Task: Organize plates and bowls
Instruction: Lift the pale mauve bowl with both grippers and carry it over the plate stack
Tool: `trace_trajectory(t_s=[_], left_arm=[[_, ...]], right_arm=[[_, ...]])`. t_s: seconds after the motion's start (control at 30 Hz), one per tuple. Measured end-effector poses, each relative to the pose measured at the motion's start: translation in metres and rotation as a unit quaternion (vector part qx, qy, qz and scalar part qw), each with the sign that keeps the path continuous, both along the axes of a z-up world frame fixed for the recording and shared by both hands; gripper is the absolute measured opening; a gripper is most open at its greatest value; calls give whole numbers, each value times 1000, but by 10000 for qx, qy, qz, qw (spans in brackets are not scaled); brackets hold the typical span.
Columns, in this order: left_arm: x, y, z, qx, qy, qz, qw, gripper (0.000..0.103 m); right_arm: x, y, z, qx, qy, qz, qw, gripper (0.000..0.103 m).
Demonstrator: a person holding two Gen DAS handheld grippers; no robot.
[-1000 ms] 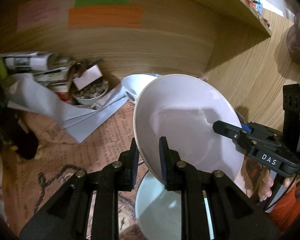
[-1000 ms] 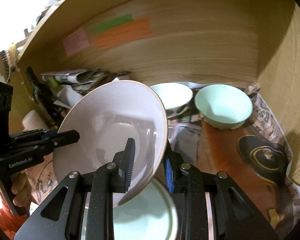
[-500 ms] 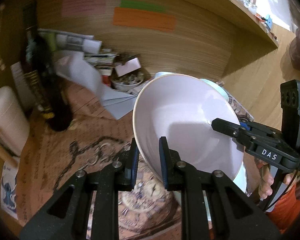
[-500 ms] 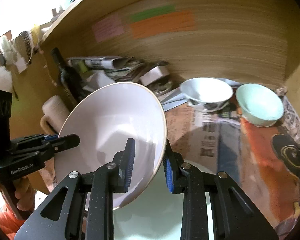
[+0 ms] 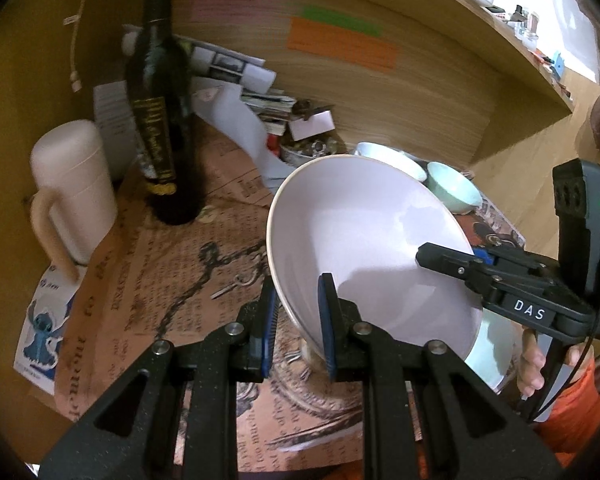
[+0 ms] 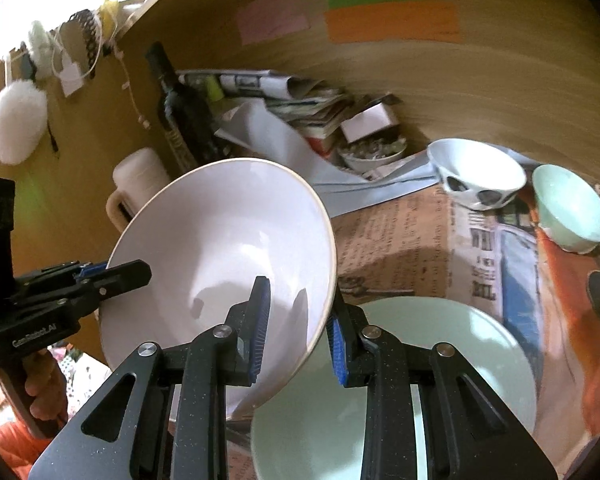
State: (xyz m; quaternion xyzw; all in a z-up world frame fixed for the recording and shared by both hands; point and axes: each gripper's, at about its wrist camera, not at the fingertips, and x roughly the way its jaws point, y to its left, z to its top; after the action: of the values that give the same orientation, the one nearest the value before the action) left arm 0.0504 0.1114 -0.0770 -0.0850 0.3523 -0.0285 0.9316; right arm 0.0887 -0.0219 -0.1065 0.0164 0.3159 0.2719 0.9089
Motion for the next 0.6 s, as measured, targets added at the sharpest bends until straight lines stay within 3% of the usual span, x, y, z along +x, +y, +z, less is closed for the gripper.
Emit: trace_trajectory(t_s=[0.6], left_arm=[[-12, 37, -37, -240, 435, 310, 9983, 19]], right_arm=[[17, 45, -29, -543, 468, 407, 9966, 25]])
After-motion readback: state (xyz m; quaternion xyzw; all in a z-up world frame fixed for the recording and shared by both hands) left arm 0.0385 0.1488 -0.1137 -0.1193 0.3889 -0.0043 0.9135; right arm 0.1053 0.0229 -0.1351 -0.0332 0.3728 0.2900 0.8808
